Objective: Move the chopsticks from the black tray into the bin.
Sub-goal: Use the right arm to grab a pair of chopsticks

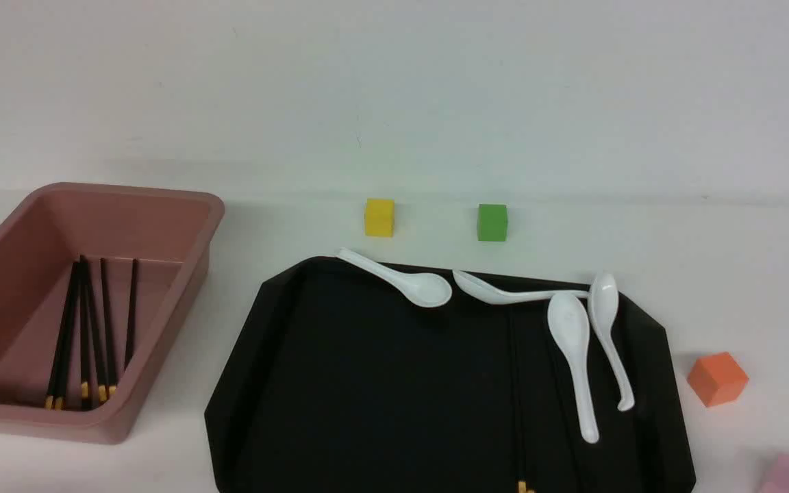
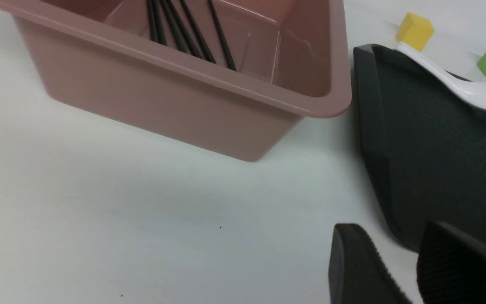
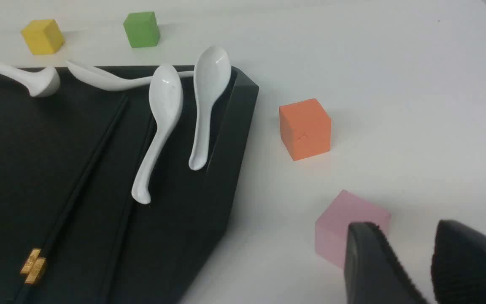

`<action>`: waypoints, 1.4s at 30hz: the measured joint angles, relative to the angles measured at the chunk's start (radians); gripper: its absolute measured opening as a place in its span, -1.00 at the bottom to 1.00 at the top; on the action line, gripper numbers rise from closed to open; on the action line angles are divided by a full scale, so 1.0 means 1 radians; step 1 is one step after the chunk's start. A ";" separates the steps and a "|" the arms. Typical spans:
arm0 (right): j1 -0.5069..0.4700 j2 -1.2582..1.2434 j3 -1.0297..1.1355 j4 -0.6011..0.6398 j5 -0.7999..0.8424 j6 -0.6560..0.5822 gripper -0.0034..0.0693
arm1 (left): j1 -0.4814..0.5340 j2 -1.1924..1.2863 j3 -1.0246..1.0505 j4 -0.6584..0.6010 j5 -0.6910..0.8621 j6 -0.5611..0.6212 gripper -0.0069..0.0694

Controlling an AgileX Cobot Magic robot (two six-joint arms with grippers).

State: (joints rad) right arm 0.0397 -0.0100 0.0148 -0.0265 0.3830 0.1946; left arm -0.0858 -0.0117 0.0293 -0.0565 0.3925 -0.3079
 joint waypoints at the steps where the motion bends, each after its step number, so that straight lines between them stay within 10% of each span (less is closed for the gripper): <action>1: 0.000 0.000 0.000 0.000 0.000 0.000 -0.25 | 0.000 0.000 0.000 0.000 0.000 0.000 -0.19; 34: 0.000 0.000 0.000 0.005 -0.007 0.015 -0.25 | 0.000 0.000 0.000 0.000 0.000 0.000 -0.19; 42: 0.000 0.000 0.007 0.505 -0.019 0.373 -0.25 | 0.000 0.000 0.000 0.000 0.000 0.000 -0.19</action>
State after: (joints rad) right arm 0.0397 -0.0100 0.0217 0.4786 0.3642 0.5678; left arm -0.0858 -0.0117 0.0293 -0.0565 0.3925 -0.3079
